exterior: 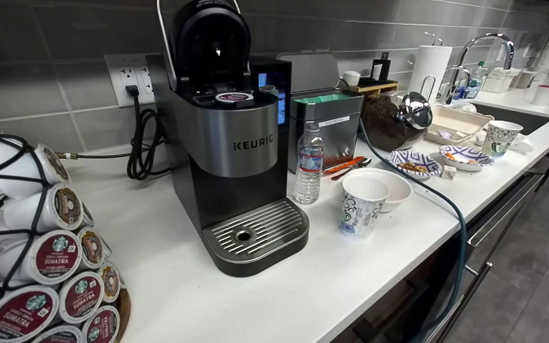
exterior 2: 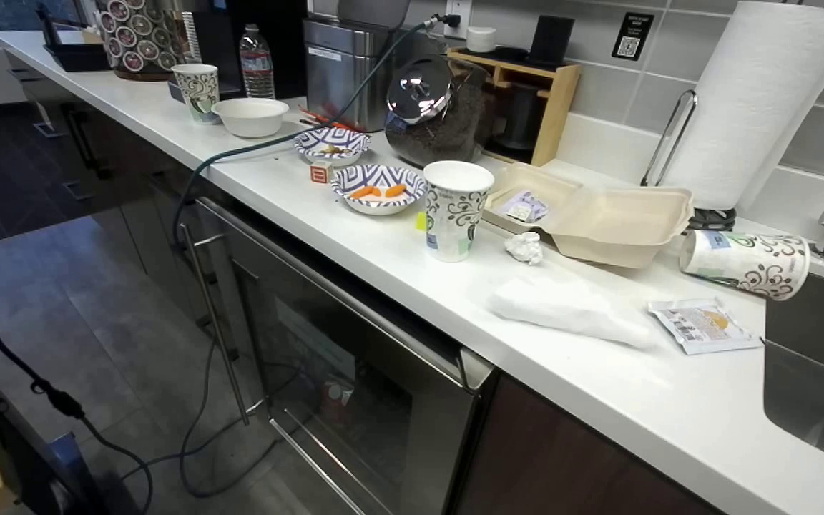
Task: Put the bowl in the pack
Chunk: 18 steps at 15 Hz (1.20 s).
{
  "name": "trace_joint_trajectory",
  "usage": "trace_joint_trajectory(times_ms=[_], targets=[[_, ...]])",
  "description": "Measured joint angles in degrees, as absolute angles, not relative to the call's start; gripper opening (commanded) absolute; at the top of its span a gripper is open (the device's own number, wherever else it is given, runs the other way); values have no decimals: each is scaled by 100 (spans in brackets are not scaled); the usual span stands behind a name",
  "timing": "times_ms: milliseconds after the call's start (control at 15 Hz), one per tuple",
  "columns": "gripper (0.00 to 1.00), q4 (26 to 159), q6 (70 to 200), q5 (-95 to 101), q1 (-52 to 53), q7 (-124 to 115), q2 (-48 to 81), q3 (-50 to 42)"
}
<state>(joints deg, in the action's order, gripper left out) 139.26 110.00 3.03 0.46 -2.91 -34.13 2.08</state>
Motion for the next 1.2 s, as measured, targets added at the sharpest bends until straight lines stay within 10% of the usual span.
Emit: trace_joint_trajectory(times_ms=[1200], targets=[[100, 12951, 13577, -431, -92, -3226, -270, 458]])
